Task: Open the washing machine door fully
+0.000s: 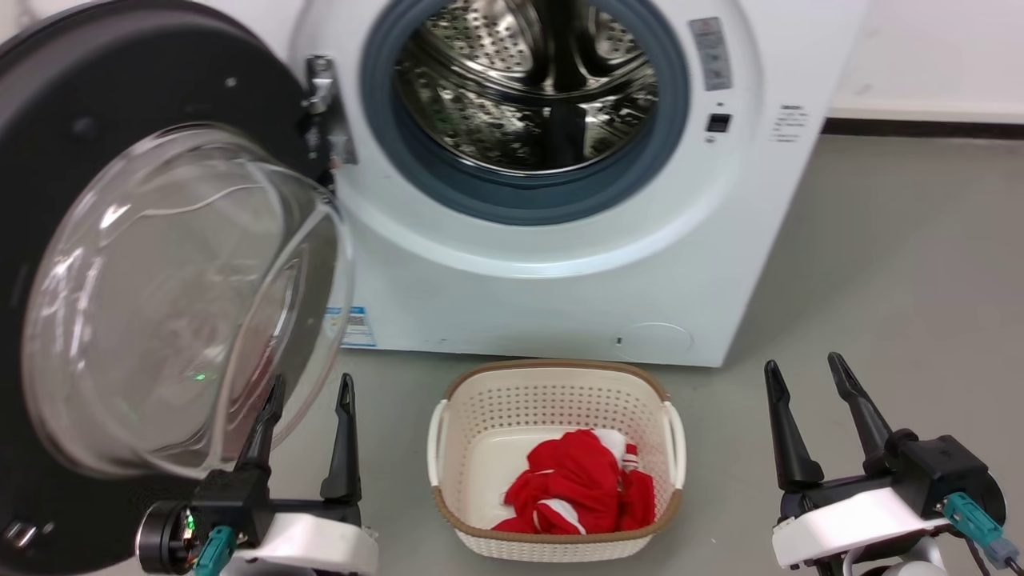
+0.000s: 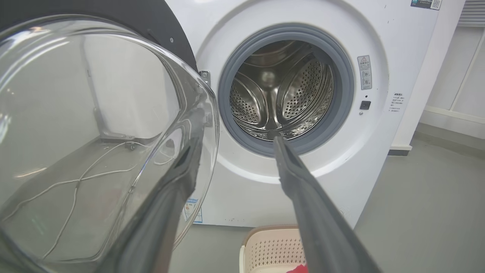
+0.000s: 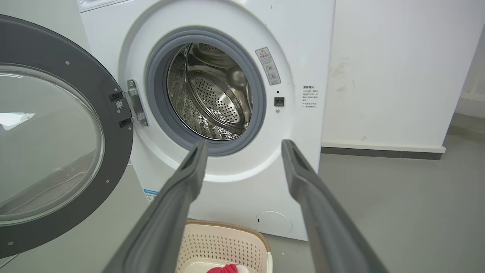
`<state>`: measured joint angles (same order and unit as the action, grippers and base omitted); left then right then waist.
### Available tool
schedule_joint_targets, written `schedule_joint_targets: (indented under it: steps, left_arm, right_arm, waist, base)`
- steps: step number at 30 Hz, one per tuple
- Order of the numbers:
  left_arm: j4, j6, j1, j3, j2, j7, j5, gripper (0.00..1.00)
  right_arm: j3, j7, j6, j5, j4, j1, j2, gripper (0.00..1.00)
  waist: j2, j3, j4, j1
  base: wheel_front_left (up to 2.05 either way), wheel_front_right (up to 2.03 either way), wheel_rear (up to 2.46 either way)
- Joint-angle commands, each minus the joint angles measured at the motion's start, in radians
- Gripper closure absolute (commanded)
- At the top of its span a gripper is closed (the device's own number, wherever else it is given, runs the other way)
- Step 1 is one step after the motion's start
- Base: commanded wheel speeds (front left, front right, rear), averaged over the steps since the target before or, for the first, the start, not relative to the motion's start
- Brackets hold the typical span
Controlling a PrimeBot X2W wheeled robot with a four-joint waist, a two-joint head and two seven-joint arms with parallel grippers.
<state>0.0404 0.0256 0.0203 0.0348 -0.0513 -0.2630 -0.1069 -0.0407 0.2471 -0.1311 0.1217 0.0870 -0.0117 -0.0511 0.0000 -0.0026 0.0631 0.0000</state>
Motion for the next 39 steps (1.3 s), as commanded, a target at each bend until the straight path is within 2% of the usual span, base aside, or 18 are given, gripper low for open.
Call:
schedule_joint_targets:
  steps: [1,11,28,29,32,39]
  left_arm:
    - [0.007,-0.003,-0.011,0.002,0.001,-0.003,0.007,0.0]
    - [0.029,-0.015,-0.039,-0.012,0.001,-0.003,0.016,0.0]
    - [0.018,-0.015,-0.039,-0.014,0.001,-0.003,0.009,0.0]
    - [0.023,-0.016,-0.028,-0.012,0.001,0.0,0.009,1.0]
    - [0.047,-0.015,-0.026,-0.016,0.001,0.008,-0.013,1.0]
    - [0.065,-0.003,-0.04,-0.031,0.001,0.048,-0.162,1.0]
  right_arm:
    - [0.0,-0.001,0.001,-0.01,-0.004,0.009,0.002,0.0]
    - [-0.007,-0.01,0.001,-0.009,-0.008,0.009,0.002,0.0]
    - [-0.001,-0.003,0.001,0.0,0.006,-0.003,0.002,0.0]
    - [-0.002,-0.006,0.0,-0.001,0.007,0.007,0.0,1.0]
    - [-0.006,-0.007,0.0,0.021,0.02,0.02,0.0,1.0]
    - [0.001,-0.034,0.0,0.18,0.032,0.008,-0.01,1.0]
  waist:
    - [0.0,0.003,-0.028,0.0]
    - [0.0,0.024,-0.088,0.0]
    - [0.0,0.03,-0.087,0.0]
    - [0.0,0.03,-0.087,0.0]
    - [0.0,0.03,-0.087,0.0]
    - [0.0,0.028,-0.085,0.0]
  base:
    - [0.0,0.0,0.0]
    - [0.0,0.0,0.0]
    - [0.0,0.0,0.0]
    - [0.0,0.0,0.0]
    - [0.0,0.0,0.0]
    - [0.0,0.0,0.0]
